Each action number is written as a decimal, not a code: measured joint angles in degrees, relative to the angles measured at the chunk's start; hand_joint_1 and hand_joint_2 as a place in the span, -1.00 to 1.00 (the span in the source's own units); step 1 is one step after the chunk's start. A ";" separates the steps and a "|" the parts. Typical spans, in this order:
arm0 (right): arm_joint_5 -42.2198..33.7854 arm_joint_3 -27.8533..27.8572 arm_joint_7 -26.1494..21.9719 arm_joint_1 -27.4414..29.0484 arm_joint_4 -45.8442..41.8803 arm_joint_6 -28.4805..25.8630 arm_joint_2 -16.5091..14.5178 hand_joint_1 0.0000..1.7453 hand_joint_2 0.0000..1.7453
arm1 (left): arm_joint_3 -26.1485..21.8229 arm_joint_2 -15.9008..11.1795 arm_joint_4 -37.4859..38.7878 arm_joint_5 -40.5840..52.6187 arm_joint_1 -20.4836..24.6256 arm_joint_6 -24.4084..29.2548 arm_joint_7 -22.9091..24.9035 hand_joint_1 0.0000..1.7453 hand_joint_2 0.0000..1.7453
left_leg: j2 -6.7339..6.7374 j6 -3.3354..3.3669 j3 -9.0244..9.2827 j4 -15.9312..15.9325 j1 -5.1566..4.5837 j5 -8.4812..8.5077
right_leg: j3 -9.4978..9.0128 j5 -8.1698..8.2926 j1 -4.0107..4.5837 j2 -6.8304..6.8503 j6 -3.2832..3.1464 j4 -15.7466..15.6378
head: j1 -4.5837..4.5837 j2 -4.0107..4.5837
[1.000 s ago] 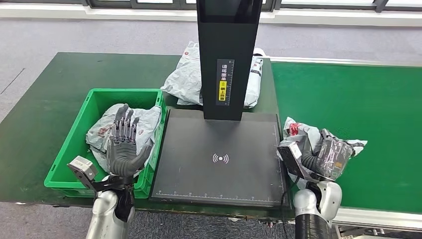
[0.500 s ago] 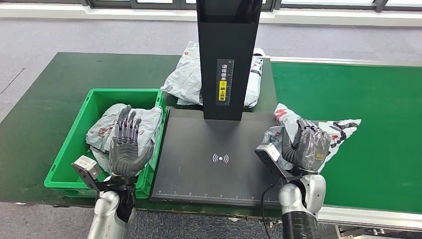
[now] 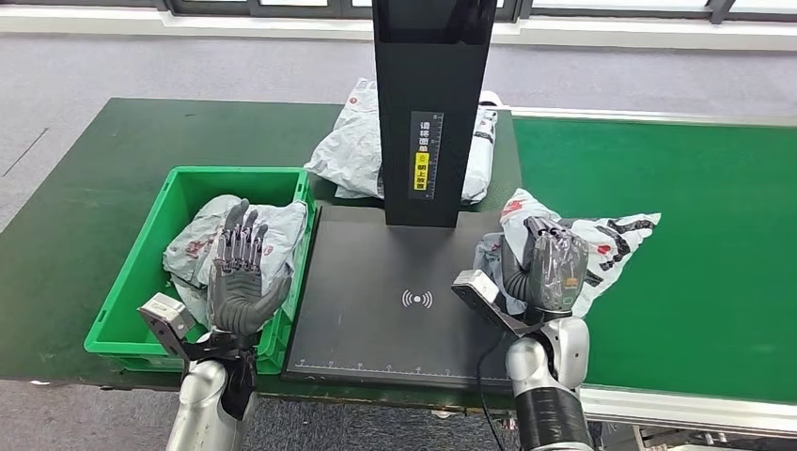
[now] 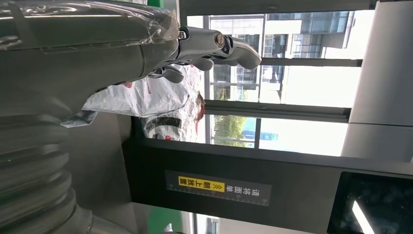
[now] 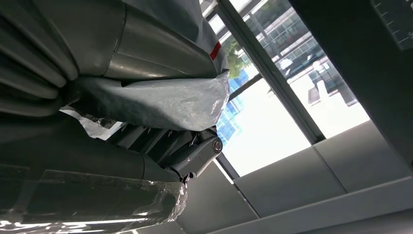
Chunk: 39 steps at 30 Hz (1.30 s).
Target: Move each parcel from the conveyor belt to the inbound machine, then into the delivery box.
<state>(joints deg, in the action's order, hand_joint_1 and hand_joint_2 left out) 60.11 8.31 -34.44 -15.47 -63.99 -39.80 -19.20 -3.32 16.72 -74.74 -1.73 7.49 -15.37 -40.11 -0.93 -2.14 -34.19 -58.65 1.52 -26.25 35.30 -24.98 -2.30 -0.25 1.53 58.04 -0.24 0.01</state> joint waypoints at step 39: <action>-12.88 -18.12 -5.61 -2.18 -4.86 0.00 -0.80 0.11 1.00 | 0.42 0.00 -0.16 -0.14 0.08 0.62 -0.02 -1.00 1.00 | 0.02 -0.01 0.00 0.00 0.00 0.00 | 0.09 0.00 0.00 -0.04 -0.01 0.00 | 0.01 -0.01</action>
<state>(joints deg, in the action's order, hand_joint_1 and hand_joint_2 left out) 47.23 -9.81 -40.04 -17.65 -68.85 -39.80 -20.00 -2.91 16.72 -74.90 -1.87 7.57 -14.75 -40.13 -0.91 -2.15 -34.19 -58.65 1.52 -26.25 35.38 -24.99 -2.29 -0.29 1.52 58.04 -0.23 0.00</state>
